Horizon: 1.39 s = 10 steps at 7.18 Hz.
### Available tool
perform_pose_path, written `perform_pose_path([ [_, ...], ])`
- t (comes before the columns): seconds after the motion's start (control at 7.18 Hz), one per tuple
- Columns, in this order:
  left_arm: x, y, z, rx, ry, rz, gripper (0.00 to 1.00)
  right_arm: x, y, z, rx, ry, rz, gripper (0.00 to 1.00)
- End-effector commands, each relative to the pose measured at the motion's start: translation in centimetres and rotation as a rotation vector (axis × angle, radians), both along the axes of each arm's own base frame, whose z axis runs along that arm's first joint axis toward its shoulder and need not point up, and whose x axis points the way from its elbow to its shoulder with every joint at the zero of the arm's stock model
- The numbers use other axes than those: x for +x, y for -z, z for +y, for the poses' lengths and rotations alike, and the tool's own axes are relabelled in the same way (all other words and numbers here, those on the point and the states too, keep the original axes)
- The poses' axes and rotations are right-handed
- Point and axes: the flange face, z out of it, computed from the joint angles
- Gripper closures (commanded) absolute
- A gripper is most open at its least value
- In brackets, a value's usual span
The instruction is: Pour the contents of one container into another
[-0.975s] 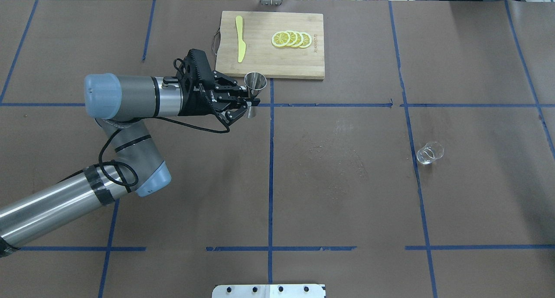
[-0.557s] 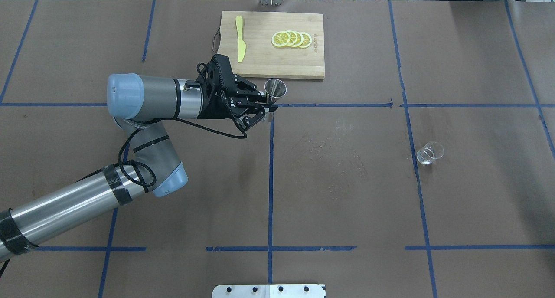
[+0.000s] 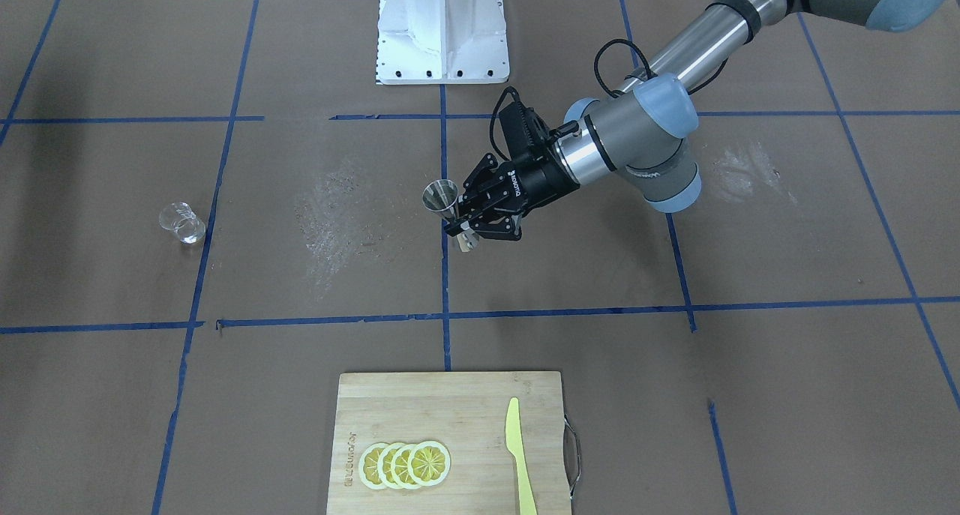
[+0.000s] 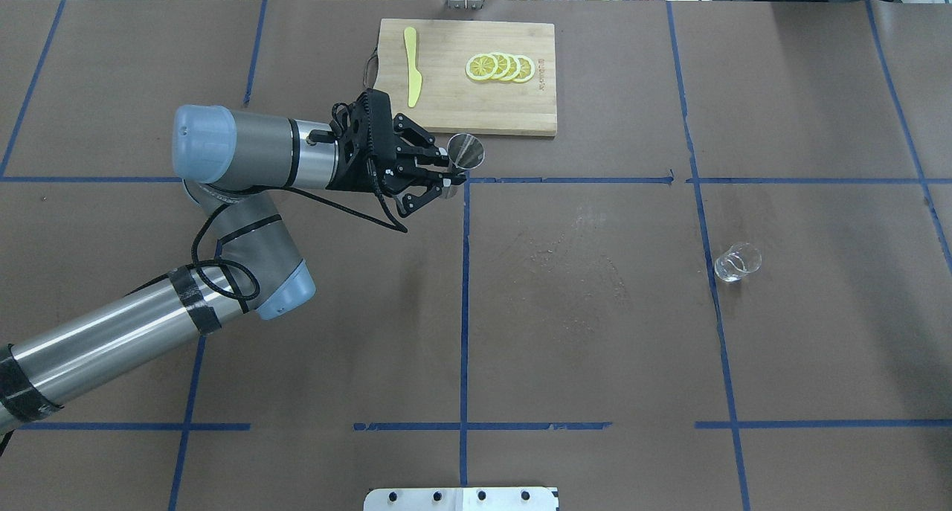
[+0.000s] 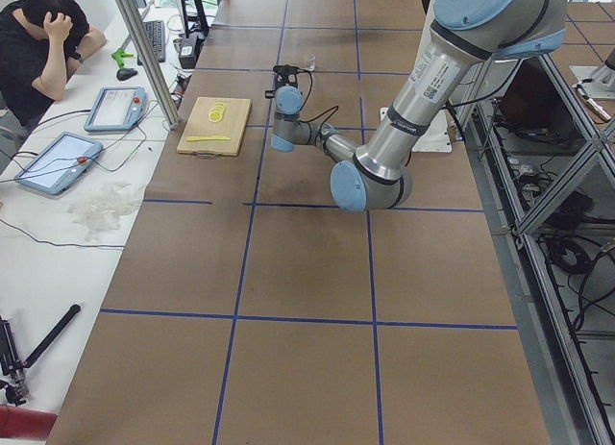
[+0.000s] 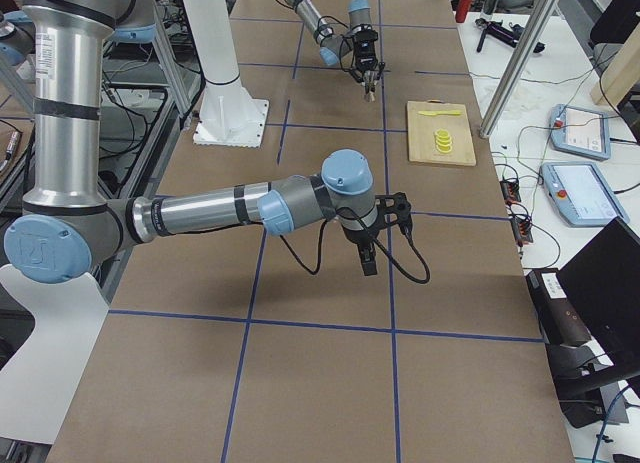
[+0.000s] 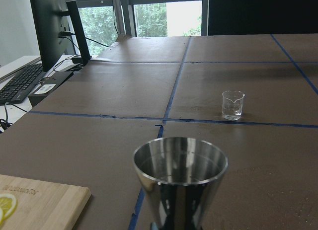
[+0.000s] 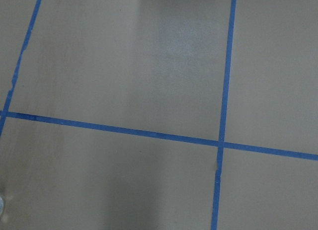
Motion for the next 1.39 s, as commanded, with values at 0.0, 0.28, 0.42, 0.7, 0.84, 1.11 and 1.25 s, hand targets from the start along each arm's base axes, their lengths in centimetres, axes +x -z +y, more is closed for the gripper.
perform_pose_path([
  [0.0,-0.2,-0.1,-0.2,0.005,-0.001,-0.003,1.00,-4.7,6.0,1.6,-0.070,-0.041,-0.079,0.00],
  [0.28,-0.3,-0.3,-0.3,0.001,0.002,-0.005,1.00,-12.5,12.7,4.2,-0.125,-0.104,-0.074,0.00],
  [0.42,-0.3,-0.4,-0.3,0.000,0.002,-0.006,1.00,-16.8,14.7,5.7,-0.147,-0.167,-0.046,0.00],
  [0.7,-0.4,-0.6,-0.3,-0.001,0.006,-0.007,1.00,-23.7,16.1,8.3,-0.134,-0.301,0.013,0.00],
  [0.84,-0.4,-0.6,-0.3,-0.003,0.007,-0.006,1.00,-26.5,16.1,9.4,-0.081,-0.338,0.052,0.00],
  [1.11,-0.4,-1.1,-0.2,-0.011,0.006,-0.010,1.00,-31.0,16.2,12.1,-0.016,-0.463,0.025,0.00],
  [1.25,-0.5,-1.1,-0.3,-0.012,0.008,-0.008,1.00,-32.7,15.7,13.5,0.023,-0.513,0.033,0.00],
])
